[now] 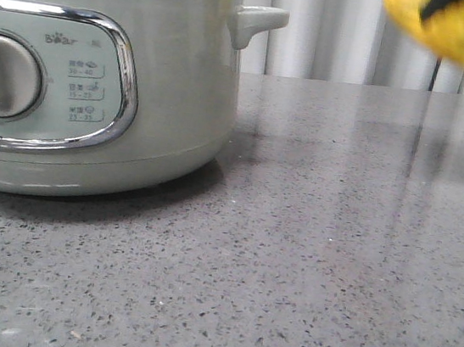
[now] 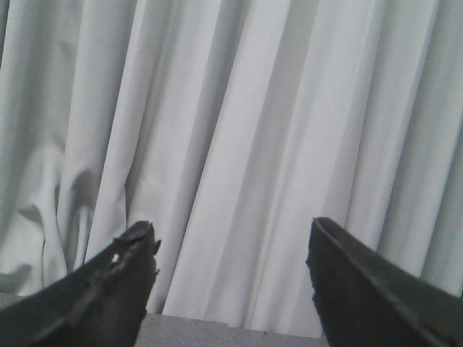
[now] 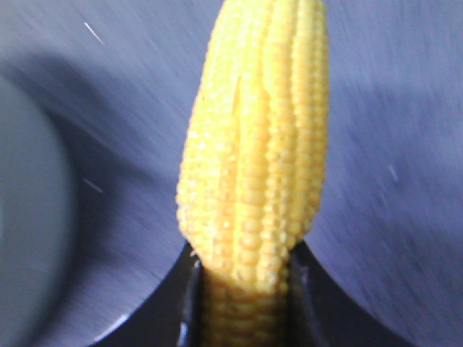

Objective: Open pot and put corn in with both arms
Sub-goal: 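Lift the corn with the right gripper and carry it over the pot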

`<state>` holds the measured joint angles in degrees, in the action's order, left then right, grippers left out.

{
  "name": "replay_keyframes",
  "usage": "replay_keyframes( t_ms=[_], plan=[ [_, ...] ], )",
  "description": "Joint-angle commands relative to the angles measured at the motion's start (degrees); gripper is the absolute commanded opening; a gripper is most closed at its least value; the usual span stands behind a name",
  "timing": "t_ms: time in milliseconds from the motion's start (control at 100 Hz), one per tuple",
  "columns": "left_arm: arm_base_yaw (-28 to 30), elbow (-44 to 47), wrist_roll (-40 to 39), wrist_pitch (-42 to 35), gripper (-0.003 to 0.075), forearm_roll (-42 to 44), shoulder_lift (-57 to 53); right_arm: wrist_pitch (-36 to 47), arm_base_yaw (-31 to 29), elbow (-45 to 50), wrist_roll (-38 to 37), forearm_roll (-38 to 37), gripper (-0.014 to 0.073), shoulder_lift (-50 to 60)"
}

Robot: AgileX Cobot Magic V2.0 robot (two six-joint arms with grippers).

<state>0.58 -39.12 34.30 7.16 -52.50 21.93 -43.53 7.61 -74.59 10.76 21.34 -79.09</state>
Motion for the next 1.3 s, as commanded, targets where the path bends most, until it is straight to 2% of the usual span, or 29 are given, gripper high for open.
replay_keyframes(
  t_ms=[0, 160, 310, 390, 460, 510, 560, 710, 750, 790, 880, 950, 1000, 1110, 1170, 1290],
  plan=[
    [-0.43, -2.07, 0.07, -2.99, 0.0426, -1.52, 0.47, 2.54, 2.0, -7.18, 0.32, 8.45, -0.007, 3.23],
    [-0.43, -2.07, 0.07, -2.99, 0.0426, -1.61, 0.47, 4.82, 10.38, -12.92, 0.42, 17.68, -0.007, 2.23],
    [-0.43, -2.07, 0.07, -2.99, 0.0426, -1.61, 0.47, 8.58, 20.69, -13.18, 4.94, 17.61, -0.0069, -1.08],
    [-0.43, -2.07, 0.07, -2.99, 0.0426, -1.61, 0.47, 10.89, 24.17, -13.18, 6.18, 17.47, -0.0068, -3.65],
    [-0.43, -2.07, 0.07, -2.99, 0.0426, -1.61, 0.47, 13.82, 26.17, -13.18, 6.18, 17.47, -0.0028, -5.89],
    [-0.43, -2.07, 0.07, -2.89, 0.0426, -1.61, 0.47, 15.72, 27.04, -13.18, 6.18, 17.47, 0.0034, -7.24],
    [-0.43, -2.07, 0.07, -2.74, 0.0426, -1.61, 0.47, 16.39, 27.29, -13.18, 6.18, 17.47, 0.013, -8.33],
    [-0.43, -2.07, 0.07, -1.53, 0.0426, -2.15, 0.47, 15.29, 27.18, -13.18, 6.18, 17.47, 0.0539, -9.68],
    [-0.43, -2.07, 0.07, -1.1, 0.0426, -2.59, 0.47, 15.14, 27.18, -13.18, 6.18, 17.47, 0.0607, -9.4],
    [-0.43, -2.07, 0.07, -0.64, 0.0426, -2.94, 0.47, 15.14, 26.92, -13.18, 6.18, 17.03, 0.0626, -8.85],
    [-0.43, -2.07, 0.07, 1.48, 0.0416, -2.94, 0.47, 15.27, 26.8, -13.18, 6.25, 14.21, 0.0578, -6.57],
    [-0.43, -2.07, 0.07, 4.55, 0.0371, -2.94, 0.47, 14.11, 26.8, -13.18, 6.25, 10.52, 0.0464, -3.75],
    [-0.43, -2.07, 0.07, 7.54, 0.0305, -2.57, 0.47, 12.46, 26.8, -13.18, 6.25, 7.43, 0.0332, -1.3],
    [-0.43, -2.07, 0.07, 15.49, 0.009, -0.34, 0.47, 6.13, 26.8, -13.18, 6.25, 1.53, -0.0064, 5.2],
    [-0.43, -2.07, 0.07, 18.64, -0.0016, 1.87, 0.47, 2.6, 26.8, -12.85, 6.25, -1.51, -0.0054, 9.13],
    [-1.74, -2.07, 0.2, 21.67, -0.002, 5.96, 0.47, 3.96, 26.8, -7.27, 6.25, -7.0, -0.0053, 19.08]
  ],
)
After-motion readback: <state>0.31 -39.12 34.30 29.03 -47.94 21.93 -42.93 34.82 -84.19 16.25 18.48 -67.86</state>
